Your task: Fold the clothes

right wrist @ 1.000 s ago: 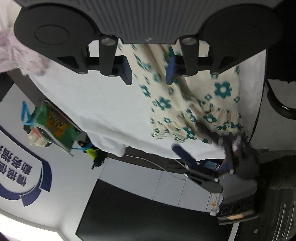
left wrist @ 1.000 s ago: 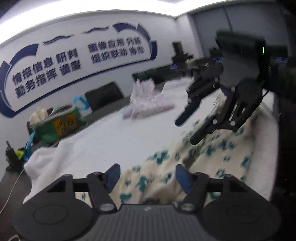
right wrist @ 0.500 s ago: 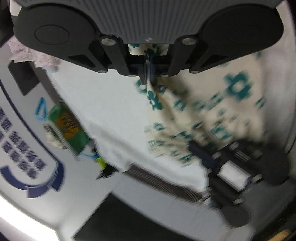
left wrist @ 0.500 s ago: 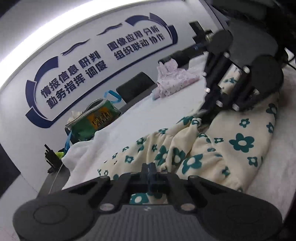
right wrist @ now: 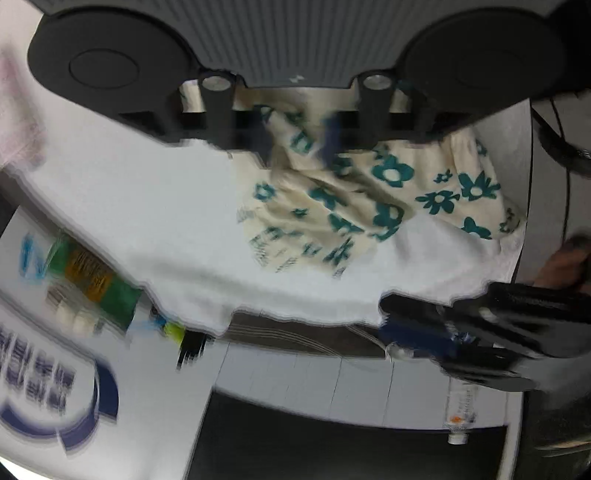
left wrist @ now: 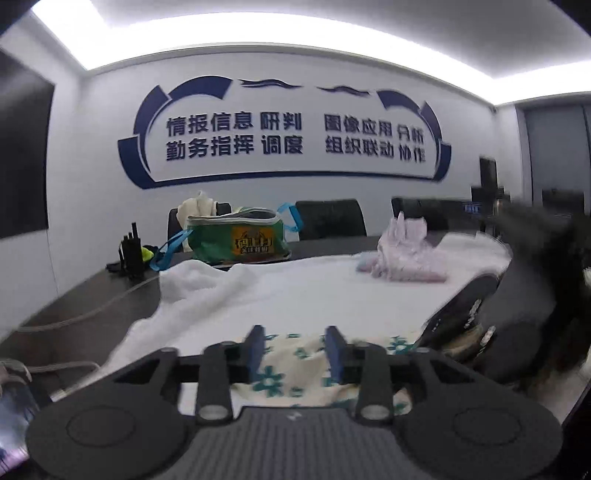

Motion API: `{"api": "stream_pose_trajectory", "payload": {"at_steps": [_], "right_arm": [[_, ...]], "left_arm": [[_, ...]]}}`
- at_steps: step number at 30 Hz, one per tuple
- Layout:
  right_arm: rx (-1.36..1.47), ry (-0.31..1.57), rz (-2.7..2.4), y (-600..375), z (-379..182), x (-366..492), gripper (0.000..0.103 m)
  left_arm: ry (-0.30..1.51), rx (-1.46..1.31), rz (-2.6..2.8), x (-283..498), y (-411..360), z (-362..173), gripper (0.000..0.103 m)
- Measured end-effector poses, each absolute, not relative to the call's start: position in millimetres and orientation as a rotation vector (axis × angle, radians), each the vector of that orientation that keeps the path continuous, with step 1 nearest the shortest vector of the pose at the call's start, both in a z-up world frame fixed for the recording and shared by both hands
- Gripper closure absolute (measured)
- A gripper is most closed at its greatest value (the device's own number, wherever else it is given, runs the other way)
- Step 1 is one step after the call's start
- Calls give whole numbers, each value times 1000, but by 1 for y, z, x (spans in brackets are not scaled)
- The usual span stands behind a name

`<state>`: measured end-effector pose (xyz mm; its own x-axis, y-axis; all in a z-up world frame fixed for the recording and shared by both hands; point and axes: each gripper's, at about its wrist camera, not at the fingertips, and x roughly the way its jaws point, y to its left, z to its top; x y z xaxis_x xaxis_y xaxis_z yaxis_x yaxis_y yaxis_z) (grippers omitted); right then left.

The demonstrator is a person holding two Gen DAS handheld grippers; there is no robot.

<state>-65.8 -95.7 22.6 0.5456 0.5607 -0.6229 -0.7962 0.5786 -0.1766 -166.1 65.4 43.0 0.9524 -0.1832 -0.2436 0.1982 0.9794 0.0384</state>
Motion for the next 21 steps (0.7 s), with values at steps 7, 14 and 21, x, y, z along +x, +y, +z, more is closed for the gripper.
{"api": "stream_pose_trajectory", "payload": {"at_steps": [7, 14, 21], "right_arm": [[-324, 496, 834, -114, 49, -64, 87], [-286, 607, 763, -86, 33, -17, 82], [-328, 563, 866, -74, 54, -16, 67]], "left_arm": [[238, 25, -179, -172, 63, 29, 48], [285, -77, -35, -186, 87, 22, 48], [360, -141, 58, -214, 121, 12, 45]]}}
